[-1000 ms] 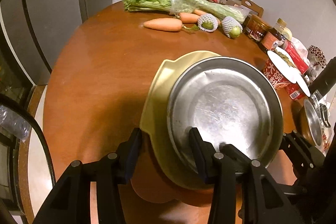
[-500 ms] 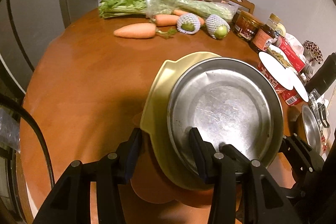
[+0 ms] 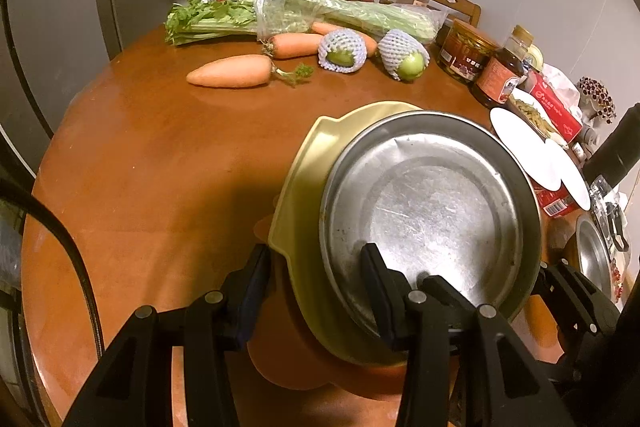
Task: Organize plates and bowls
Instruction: 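Open the left gripper to release the tray rim and withdraw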
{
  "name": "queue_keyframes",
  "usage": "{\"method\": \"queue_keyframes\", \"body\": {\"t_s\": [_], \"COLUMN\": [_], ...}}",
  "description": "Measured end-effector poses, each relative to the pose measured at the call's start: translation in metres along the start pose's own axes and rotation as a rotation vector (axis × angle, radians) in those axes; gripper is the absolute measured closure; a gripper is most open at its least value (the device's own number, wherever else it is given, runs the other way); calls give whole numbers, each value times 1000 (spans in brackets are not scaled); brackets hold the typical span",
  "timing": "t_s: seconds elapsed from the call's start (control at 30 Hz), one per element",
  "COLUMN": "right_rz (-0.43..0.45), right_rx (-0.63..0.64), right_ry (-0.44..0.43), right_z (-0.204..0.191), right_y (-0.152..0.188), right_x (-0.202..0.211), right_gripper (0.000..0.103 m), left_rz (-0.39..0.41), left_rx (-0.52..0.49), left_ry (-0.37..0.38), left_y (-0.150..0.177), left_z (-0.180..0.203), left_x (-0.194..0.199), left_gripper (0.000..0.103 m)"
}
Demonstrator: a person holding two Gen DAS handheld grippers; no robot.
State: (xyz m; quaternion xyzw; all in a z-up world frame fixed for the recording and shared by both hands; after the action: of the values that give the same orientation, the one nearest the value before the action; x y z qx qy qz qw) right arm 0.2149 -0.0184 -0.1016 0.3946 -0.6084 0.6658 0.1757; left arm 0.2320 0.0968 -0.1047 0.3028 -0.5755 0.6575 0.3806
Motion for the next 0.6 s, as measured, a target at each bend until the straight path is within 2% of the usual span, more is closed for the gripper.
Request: {"method": "queue_keyframes", "body": {"t_s": [0.17, 0.4, 0.6], "right_rz": [-3, -11, 4], "right_rx": [-1, -7, 8], "right_ry": [6, 10, 38], "right_z": [-1, -2, -3], "right_y": [-1, -1, -3], "right_x": [-1, 0, 8], "right_gripper": [40, 40, 40], "left_rz": [2, 15, 50], "left_rx": [8, 18, 30], "left_ry": [9, -23, -27], "left_y": [0, 1, 2], "left_z": [-2, -11, -17], "left_x": [1, 7, 20], "left_gripper": [56, 56, 56]}}
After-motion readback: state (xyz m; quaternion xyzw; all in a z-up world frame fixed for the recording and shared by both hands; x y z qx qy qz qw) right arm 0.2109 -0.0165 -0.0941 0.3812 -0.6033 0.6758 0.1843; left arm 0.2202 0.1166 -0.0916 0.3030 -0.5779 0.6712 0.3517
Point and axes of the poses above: each gripper's, at about its wrist camera, not at the fingertips, and x roughly against the way its jaws point, z to its right, y to its underside, the point moved 7 cm from there along -x, roughly the way its jaws point, and after that the axes turned 1 degree about -z, right-handed, at the moved point
